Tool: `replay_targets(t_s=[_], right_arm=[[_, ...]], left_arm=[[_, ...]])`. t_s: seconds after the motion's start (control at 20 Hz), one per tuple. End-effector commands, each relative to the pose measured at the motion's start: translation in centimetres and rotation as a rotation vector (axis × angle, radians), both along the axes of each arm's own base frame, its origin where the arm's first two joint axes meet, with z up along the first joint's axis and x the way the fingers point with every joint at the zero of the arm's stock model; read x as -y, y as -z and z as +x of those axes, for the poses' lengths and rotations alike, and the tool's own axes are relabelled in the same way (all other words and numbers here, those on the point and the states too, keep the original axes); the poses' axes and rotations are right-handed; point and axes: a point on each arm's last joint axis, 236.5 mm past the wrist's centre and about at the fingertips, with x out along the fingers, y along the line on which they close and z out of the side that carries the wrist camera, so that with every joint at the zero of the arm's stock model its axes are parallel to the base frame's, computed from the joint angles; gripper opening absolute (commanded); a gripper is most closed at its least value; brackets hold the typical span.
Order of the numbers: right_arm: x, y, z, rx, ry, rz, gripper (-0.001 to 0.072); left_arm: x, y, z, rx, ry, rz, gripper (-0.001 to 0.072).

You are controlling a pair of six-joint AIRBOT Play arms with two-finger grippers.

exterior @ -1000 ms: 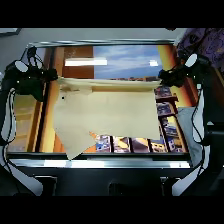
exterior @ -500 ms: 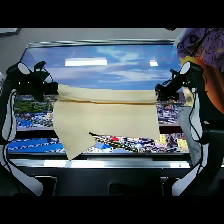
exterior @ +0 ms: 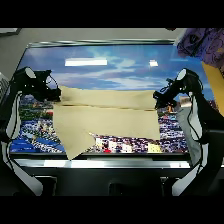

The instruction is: Fold the clothes and pants, and hang the long-sleeved shirts on hangers.

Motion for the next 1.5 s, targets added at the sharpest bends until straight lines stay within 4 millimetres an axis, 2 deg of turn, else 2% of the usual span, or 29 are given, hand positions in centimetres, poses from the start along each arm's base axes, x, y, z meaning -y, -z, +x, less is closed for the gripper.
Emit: replay_targets(t_s=[0.0,0.05,0.1,0.15,0.2,0.3,0.35,0.4,0.45,0.5,0.6,0.65,0.75,0.85,1.0,1.15,1.25,1.45], right_arm=[[-0.5,1.0,-1.2,-0.045,0.002,0.019,0.0088],[-0.6,1.1,-1.4,-0.053,0.000,0.023,0.0237],[-0.7,0.9,-1.4,-0.049,-0.006,0.030,0.0404],[-0.9,0.3,-1.3,-0.029,-0.025,0.039,0.0435],[-0.6,-0.6,-1.1,-0.004,-0.037,0.030,0.0435],[0.2,-3.2,-1.0,0.064,-0.093,-0.004,0.0438],[1.3,-4.6,-1.2,0.093,-0.124,-0.053,0.0452],[2.8,-6.1,-1.6,0.120,-0.168,-0.119,0.0513],[4.2,-7.7,-1.7,0.157,-0.166,-0.162,0.0522],[4.6,-9.0,-1.8,0.203,-0.141,-0.145,0.0522],[6.0,-10.0,-3.5,0.249,-0.087,-0.096,0.0521],[6.3,-9.8,-5.1,0.247,-0.048,-0.048,0.0520],[6.2,-8.9,-8.1,0.243,0.034,0.053,0.0514],[6.0,-8.2,-10.4,0.245,0.100,0.104,0.0514],[5.2,-7.7,-12.6,0.233,0.118,0.115,0.0514],[4.2,-8.4,-12.7,0.245,0.126,0.157,0.0514],[3.7,-8.8,-12.4,0.255,0.134,0.180,0.0514],[2.4,-9.6,-12.1,0.265,0.146,0.246,0.0514]], left_arm=[[0.4,1.2,-0.4,-0.031,0.008,-0.003,0.0027],[0.5,1.3,-0.3,-0.034,0.000,-0.002,0.0079],[0.6,1.2,-0.3,-0.036,-0.024,-0.003,0.0264],[0.5,0.8,-0.2,-0.035,-0.037,-0.003,0.0515],[0.3,0.0,-0.3,-0.037,-0.038,-0.003,0.0645],[-1.0,-2.6,-0.6,-0.041,-0.090,-0.006,0.0645],[-2.0,-4.2,-0.7,-0.026,-0.139,-0.006,0.0645],[-3.3,-6.1,-0.8,0.003,-0.189,-0.005,0.0645],[-4.6,-7.9,-1.2,0.032,-0.224,-0.003,0.0644],[-5.9,-9.2,-2.3,0.047,-0.259,-0.001,0.0643],[-7.9,-10.0,-6.3,0.029,-0.340,-0.006,0.0643],[-8.2,-9.8,-8.6,0.031,-0.381,-0.025,0.0643],[-6.9,-8.7,-12.8,0.064,-0.454,-0.117,0.0644],[-4.4,-6.7,-17.2,0.075,-0.546,-0.246,0.0643],[-0.5,-3.0,-22.7,0.025,-0.582,-0.345,0.0644],[3.1,-0.6,-25.4,-0.037,-0.576,-0.438,0.0643],[4.3,0.6,-26.4,-0.067,-0.562,-0.444,0.0644],[5.6,1.5,-26.2,-0.054,-0.515,-0.421,0.0643]])
